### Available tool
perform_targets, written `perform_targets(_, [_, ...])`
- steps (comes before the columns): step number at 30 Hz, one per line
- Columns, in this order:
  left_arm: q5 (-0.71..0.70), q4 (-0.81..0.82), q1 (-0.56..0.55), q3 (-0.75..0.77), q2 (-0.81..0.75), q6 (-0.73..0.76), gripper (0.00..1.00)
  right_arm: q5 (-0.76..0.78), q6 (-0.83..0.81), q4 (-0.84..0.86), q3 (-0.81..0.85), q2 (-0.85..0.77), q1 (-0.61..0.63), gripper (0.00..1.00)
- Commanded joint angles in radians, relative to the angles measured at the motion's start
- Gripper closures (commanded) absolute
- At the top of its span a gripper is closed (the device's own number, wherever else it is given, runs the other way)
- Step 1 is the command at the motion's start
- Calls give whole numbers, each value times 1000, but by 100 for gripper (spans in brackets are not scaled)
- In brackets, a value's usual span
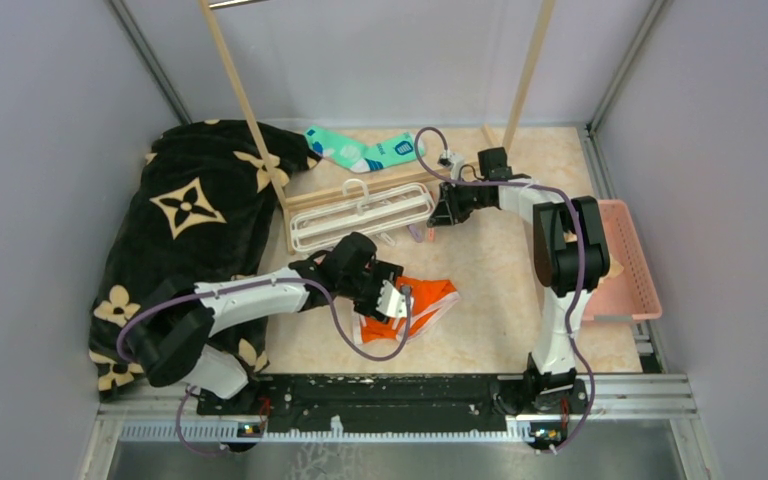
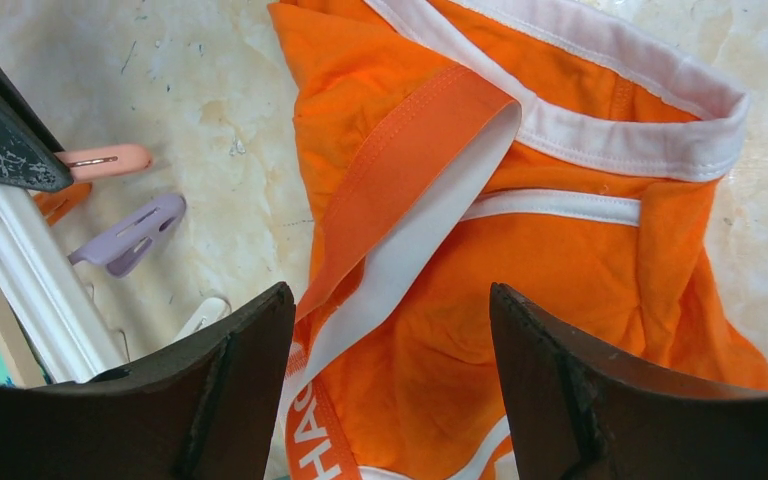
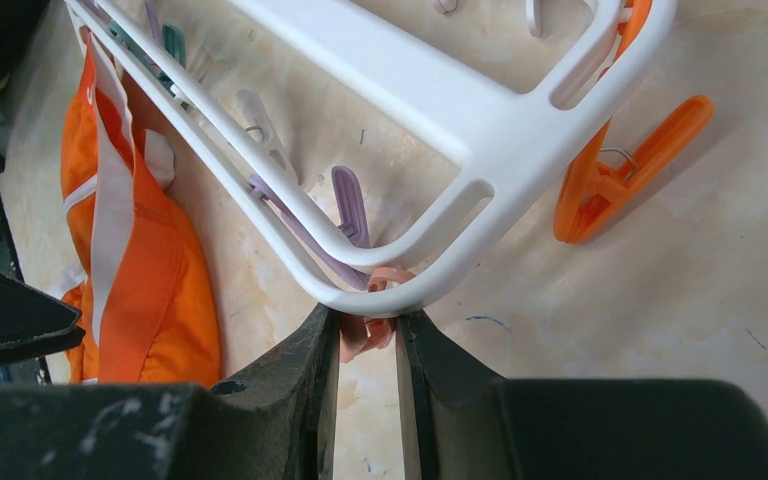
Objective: Clip the underwear to the hanger
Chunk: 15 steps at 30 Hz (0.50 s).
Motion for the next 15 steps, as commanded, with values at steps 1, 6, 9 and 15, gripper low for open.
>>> perform_targets(1, [-6, 45, -1, 17, 38, 75, 23, -39, -6, 32, 16, -42, 26, 100])
perform_targets(6, [-20, 84, -6, 31, 71, 86, 23, -35, -9, 25, 19, -41, 25, 100])
perform_targets(9, [-30, 86, -7, 43, 87, 90, 24, -36, -11, 24, 19, -41, 26, 100])
perform_targets(15, [-30, 97, -11, 60, 109, 83, 27, -33, -13, 19, 14, -44, 26, 100])
